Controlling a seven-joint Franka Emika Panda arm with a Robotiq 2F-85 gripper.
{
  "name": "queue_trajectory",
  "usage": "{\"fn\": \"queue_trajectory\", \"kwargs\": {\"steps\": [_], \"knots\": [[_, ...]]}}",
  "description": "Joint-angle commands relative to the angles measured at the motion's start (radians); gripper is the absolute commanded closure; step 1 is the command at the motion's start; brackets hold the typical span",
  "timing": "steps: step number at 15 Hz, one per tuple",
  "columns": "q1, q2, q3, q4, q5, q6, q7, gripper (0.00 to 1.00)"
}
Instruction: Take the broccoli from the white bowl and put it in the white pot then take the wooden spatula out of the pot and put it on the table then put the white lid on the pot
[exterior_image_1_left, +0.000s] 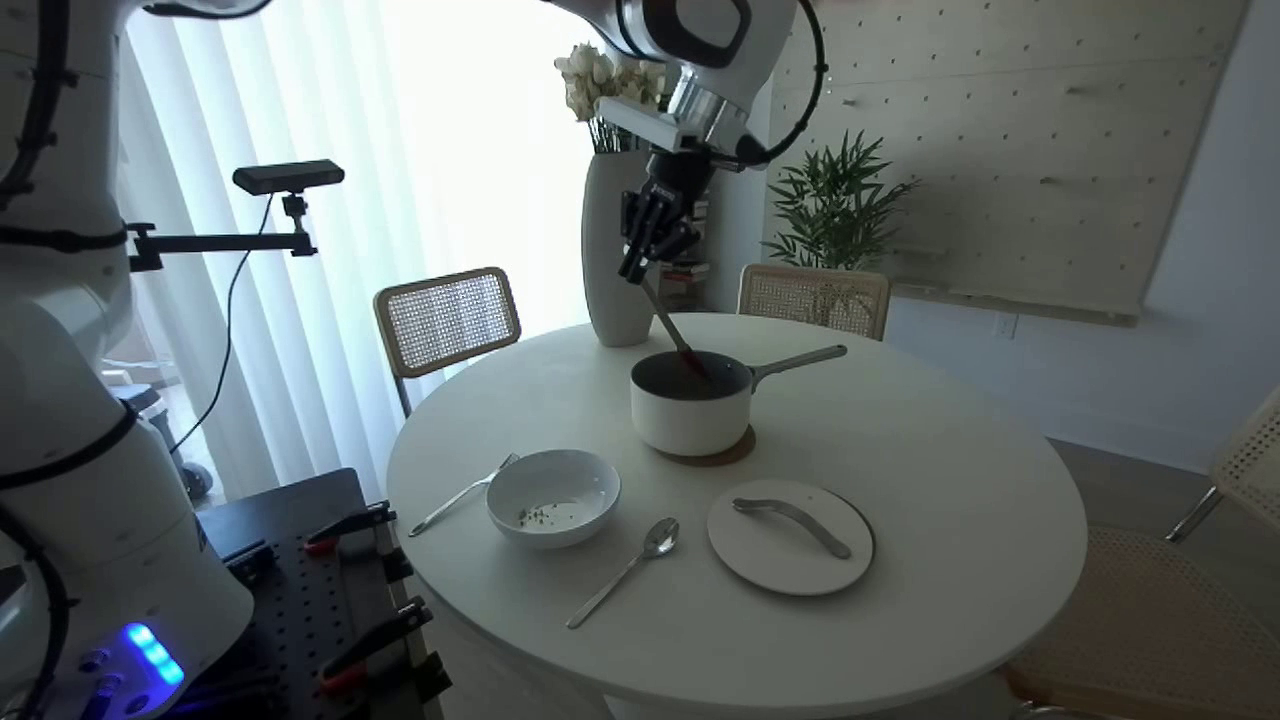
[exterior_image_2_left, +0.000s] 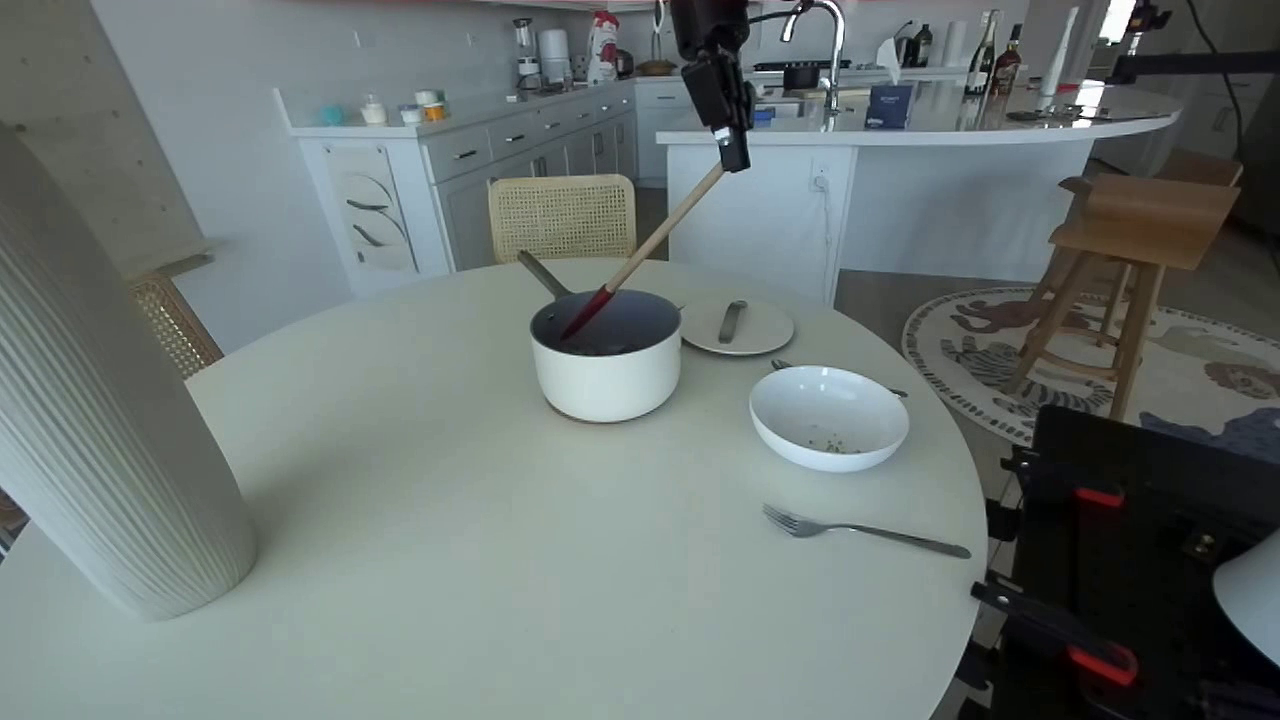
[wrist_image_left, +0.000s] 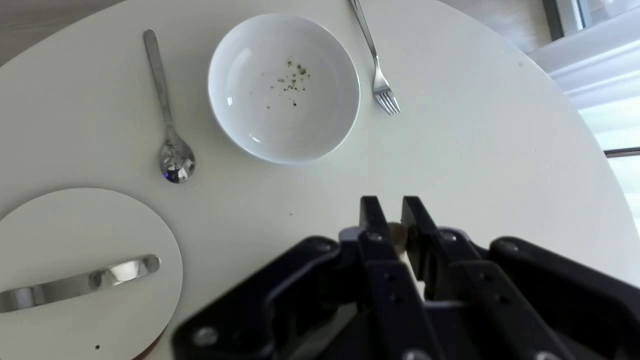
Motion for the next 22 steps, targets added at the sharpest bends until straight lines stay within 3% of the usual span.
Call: {"fn": "queue_trajectory", "kwargs": {"steps": [1,12,22], "knots": [[-0.005,0.024,0.006,0.066,0.016,-0.059,0.003,0.96],[0.012,-0.045,0.011,0.051,0.001,-0.052,0.013,0.96],[0.080,-0.189,0.043,-0.037,-0.036,0.005,-0.008,0.96]]}}
